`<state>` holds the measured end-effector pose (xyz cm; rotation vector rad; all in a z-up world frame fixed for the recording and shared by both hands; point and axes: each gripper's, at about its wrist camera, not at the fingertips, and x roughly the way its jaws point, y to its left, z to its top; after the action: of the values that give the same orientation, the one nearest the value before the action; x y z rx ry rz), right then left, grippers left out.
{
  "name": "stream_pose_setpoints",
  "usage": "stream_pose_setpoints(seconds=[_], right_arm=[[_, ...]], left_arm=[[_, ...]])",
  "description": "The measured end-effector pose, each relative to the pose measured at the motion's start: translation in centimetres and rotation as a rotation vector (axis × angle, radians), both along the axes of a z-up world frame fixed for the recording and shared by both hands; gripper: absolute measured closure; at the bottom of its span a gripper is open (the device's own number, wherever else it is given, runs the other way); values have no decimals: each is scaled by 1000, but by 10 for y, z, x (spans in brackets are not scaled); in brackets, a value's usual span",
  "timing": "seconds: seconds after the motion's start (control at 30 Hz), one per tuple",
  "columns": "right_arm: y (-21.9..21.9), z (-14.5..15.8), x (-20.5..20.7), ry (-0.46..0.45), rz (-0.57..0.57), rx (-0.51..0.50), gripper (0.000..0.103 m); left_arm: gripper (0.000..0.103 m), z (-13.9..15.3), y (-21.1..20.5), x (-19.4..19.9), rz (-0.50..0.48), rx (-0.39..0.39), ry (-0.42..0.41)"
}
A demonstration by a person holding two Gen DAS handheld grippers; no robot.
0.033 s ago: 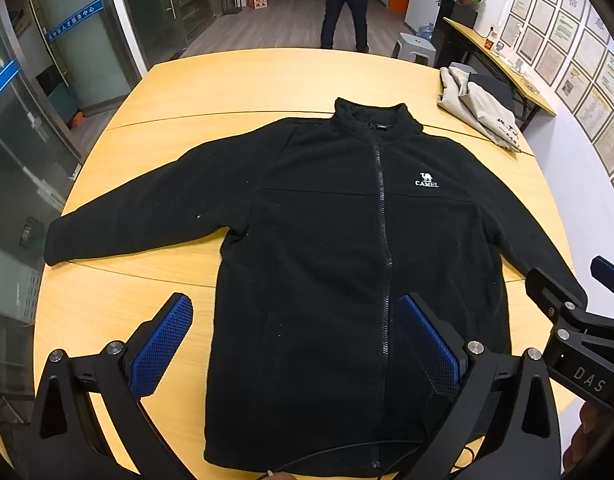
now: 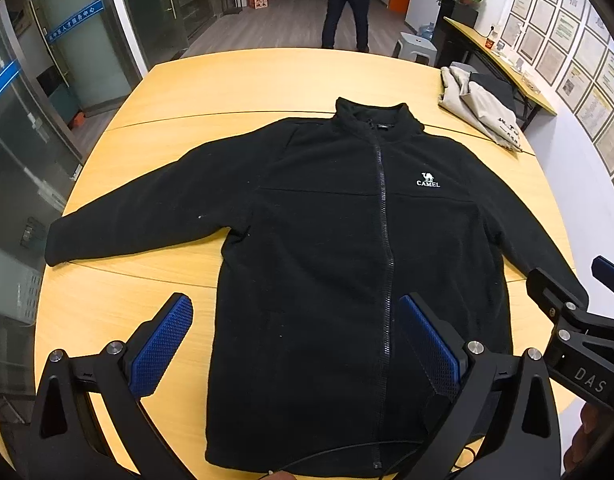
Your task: Fold clothes
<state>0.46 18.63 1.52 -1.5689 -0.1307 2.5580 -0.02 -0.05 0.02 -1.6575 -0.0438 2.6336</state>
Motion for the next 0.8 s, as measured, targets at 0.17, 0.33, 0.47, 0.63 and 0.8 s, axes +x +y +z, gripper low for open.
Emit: stream_pose_setpoints(seconds=[0.17, 0.33, 0.47, 0.63, 0.8], right_arm=[[-1, -2, -1, -4, 0, 4, 0], [-1, -3, -2, -7, -1, 8, 0], [-1, -5, -3, -10, -1, 11, 0], [-2, -7, -4, -16, -1, 14, 0], [-5, -6, -3, -11, 7, 18, 0]], left_arm=[[0, -3, -10, -2, -2, 17, 6], [0, -2, -10, -7, 5, -29, -3], [0, -3, 0, -6, 7, -48, -2], [0, -2, 0, -4, 4, -56, 7], [0, -1, -3, -2, 10, -58, 9]])
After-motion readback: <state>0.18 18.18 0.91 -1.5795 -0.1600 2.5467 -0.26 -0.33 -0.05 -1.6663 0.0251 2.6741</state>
